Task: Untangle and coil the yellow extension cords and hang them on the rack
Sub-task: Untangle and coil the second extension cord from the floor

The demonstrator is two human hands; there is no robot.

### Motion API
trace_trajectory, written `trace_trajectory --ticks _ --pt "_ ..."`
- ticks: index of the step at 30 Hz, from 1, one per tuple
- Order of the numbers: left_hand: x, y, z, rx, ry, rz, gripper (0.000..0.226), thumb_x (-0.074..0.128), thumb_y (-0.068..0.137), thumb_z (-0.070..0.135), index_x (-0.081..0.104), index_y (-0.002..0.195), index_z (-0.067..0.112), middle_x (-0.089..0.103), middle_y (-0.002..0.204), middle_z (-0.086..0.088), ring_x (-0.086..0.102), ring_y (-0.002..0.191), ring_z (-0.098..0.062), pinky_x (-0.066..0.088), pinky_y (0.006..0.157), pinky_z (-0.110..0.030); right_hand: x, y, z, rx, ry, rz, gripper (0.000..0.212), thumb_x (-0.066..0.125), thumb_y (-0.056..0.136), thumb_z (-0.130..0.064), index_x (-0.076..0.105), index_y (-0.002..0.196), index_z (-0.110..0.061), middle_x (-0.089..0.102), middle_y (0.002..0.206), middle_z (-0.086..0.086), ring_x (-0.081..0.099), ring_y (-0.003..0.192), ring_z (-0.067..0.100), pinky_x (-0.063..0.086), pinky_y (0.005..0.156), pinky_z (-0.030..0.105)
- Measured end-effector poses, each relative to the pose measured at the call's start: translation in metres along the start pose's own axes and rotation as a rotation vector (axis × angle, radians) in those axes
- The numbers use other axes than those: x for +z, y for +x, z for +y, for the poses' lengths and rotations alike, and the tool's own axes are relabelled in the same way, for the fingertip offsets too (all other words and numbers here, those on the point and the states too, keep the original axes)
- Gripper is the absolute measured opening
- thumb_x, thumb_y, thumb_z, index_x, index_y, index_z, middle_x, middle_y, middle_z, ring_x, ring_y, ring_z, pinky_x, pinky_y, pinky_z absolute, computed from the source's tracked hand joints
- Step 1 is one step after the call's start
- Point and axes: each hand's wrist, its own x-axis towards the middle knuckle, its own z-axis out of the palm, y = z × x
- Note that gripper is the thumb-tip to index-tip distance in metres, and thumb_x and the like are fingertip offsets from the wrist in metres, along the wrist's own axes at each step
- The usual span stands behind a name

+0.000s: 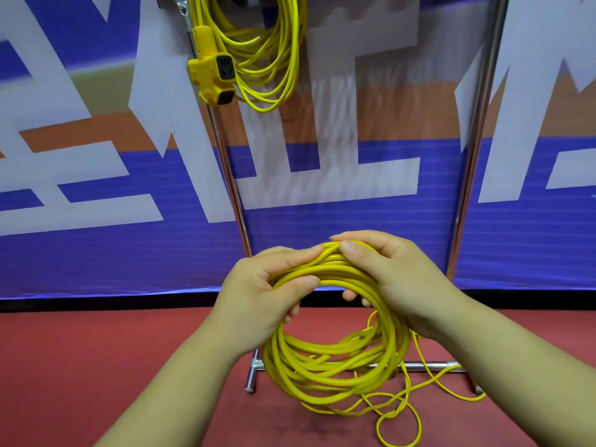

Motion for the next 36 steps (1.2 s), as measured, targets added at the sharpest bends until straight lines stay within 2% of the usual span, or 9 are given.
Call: trace_trajectory --ticks 3,8,11,14,18,22,28,32,36 --pt "0.001 0.000 -0.003 -0.007 -0.010 0.018 0.046 0.071 0.088 0.000 0.074 0.115 0.037 0.063 0.091 0.001 0.057 0.053 -0.017 0.049 0.049 -0.027 0.000 0.001 0.001 -0.061 -0.052 0.048 0.016 0.064 0.094 -0.029 0.072 0.108 -0.026 0.075 0.081 0.009 0.070 0.063 0.022 0.052 0.050 0.026" --pt "0.002 0.001 0.002 -0.092 -0.150 -0.010 0.044 0.072 0.085 0.002 0.072 0.118 0.030 0.065 0.064 -0.001 0.058 0.053 -0.016 0.051 0.052 -0.027 -0.004 0.005 0.000 -0.201 -0.095 0.089 0.012 0.067 0.092 -0.019 0.074 0.102 -0.020 0.075 0.083 0.004 0.070 0.058 0.022 0.055 0.055 0.027" --pt "-0.003 0.001 0.001 -0.178 -0.395 -0.102 0.044 0.075 0.081 0.002 0.074 0.119 0.025 0.068 0.075 -0.015 0.064 0.061 -0.023 0.055 0.058 -0.029 -0.009 0.008 0.000 -0.219 -0.120 0.067 0.012 0.067 0.092 -0.019 0.075 0.100 -0.020 0.075 0.084 -0.002 0.067 0.059 0.015 0.055 0.058 0.025" --pt "-0.008 0.002 -0.002 -0.222 -0.544 -0.204 0.052 0.075 0.080 0.002 0.067 0.127 0.022 0.066 0.092 -0.017 0.067 0.067 -0.029 0.057 0.059 -0.033 -0.013 0.009 0.000 -0.215 -0.129 0.012 0.011 0.065 0.093 -0.018 0.075 0.099 -0.019 0.073 0.076 -0.003 0.063 0.053 0.014 0.049 0.053 0.021" --pt "-0.016 0.003 -0.004 -0.240 -0.668 -0.445 0.072 0.086 0.075 0.018 0.053 0.138 0.026 0.064 0.085 -0.022 0.068 0.068 -0.031 0.058 0.061 -0.038 -0.012 0.011 0.001 -0.226 -0.151 -0.018 0.013 0.063 0.095 -0.019 0.075 0.098 -0.019 0.071 0.072 0.001 0.061 0.052 0.016 0.048 0.050 0.022" --pt "-0.015 0.007 -0.001 -0.218 -0.591 -0.505 0.071 0.086 0.074 0.009 0.053 0.133 0.029 0.063 0.080 -0.023 0.065 0.061 -0.029 0.058 0.058 -0.036 -0.012 0.015 0.005 -0.204 -0.106 -0.027 0.014 0.063 0.095 -0.019 0.075 0.099 -0.015 0.069 0.069 0.003 0.058 0.051 0.016 0.046 0.048 0.022" --pt "-0.005 0.007 -0.001 -0.190 -0.344 -0.436 0.052 0.062 0.087 -0.004 0.056 0.126 0.029 0.063 0.084 -0.018 0.064 0.056 -0.031 0.057 0.059 -0.038 -0.012 0.018 0.010 -0.208 -0.082 -0.033 0.012 0.064 0.094 -0.015 0.075 0.097 -0.012 0.068 0.067 -0.001 0.057 0.051 0.013 0.046 0.049 0.019" --pt "0.003 0.007 -0.003 -0.277 -0.394 -0.418 0.035 0.057 0.089 0.003 0.062 0.115 0.027 0.060 0.079 -0.014 0.070 0.064 -0.037 0.060 0.062 -0.039 -0.016 0.022 0.015 -0.221 -0.095 -0.003 0.011 0.066 0.093 -0.016 0.075 0.099 -0.014 0.071 0.072 -0.004 0.060 0.053 0.009 0.047 0.052 0.018" --pt "0.008 0.004 -0.009 -0.211 -0.510 -0.412 0.025 0.055 0.091 0.002 0.067 0.104 0.019 0.059 0.084 -0.015 0.059 0.048 -0.023 0.058 0.055 -0.038 -0.017 0.026 0.020 -0.237 -0.173 0.044 0.013 0.069 0.091 -0.019 0.076 0.102 -0.019 0.076 0.085 -0.008 0.068 0.069 0.001 0.050 0.065 0.016"
